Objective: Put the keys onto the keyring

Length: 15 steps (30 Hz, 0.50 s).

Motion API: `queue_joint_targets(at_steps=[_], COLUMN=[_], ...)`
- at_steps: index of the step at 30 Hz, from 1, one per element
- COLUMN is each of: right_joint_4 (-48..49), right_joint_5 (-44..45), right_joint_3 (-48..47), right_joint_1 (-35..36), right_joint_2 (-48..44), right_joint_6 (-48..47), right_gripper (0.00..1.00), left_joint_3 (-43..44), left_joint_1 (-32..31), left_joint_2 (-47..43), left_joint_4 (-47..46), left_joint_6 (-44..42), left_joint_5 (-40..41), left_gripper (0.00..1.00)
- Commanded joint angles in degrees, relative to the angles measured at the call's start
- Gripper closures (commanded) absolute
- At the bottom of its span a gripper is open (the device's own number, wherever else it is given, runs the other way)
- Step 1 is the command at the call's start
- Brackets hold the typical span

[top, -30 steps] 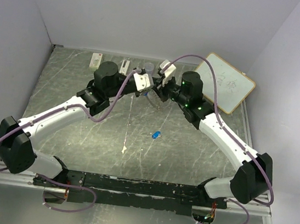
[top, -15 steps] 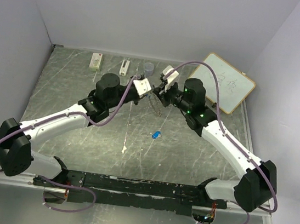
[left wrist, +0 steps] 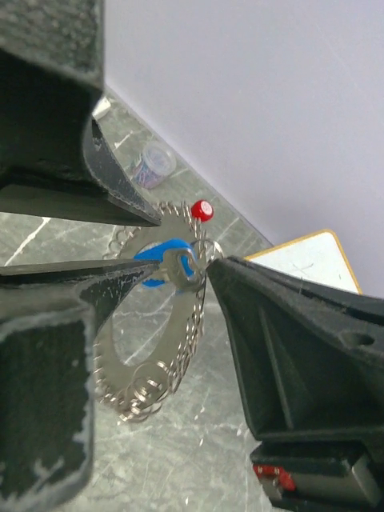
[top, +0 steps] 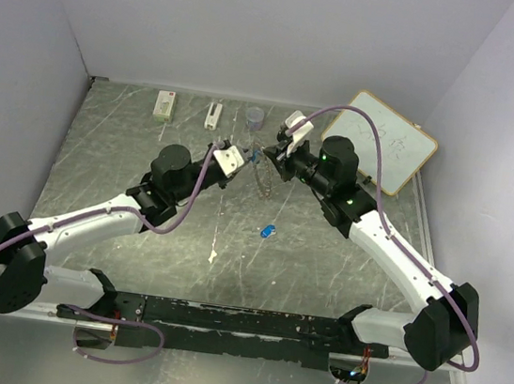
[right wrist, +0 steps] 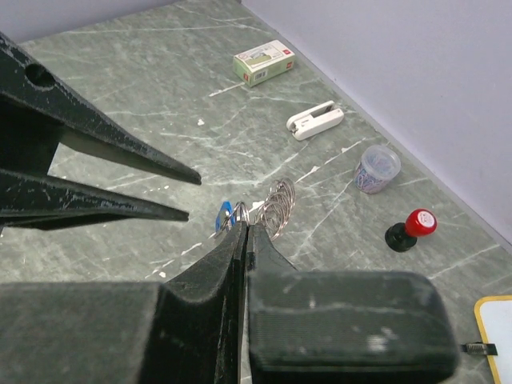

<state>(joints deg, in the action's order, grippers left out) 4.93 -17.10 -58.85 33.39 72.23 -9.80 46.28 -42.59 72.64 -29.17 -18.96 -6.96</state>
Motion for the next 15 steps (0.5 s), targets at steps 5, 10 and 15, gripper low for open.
queue_joint_targets(at_steps=[5, 10, 15], right_joint_4=[2.60, 2.28, 2.20], right_joint_5=[0.30, -1.09, -2.75], right_joint_3=[-0.61, -0.42, 0.18], right_joint_1=[0.18, 0.13, 0.15], right_joint_2=[-1.81, -2.54, -3.78], right_joint_6=[0.37, 0.05, -0.30], right_gripper=[1.00, 1.00, 1.00], left_joint_3=[-2.40, -3.63, -2.37], left_joint_1=[-0.24, 0.19, 2.83], left_joint_2=[1.16, 2.86, 5.52], left_joint_4=[-5.89, -8.22, -9.92], left_joint_6=[-0.14, -0.94, -0.57], left_joint_5=[-6.97, -9.52, -17.24], left_gripper=[0.48, 0.40, 0.39])
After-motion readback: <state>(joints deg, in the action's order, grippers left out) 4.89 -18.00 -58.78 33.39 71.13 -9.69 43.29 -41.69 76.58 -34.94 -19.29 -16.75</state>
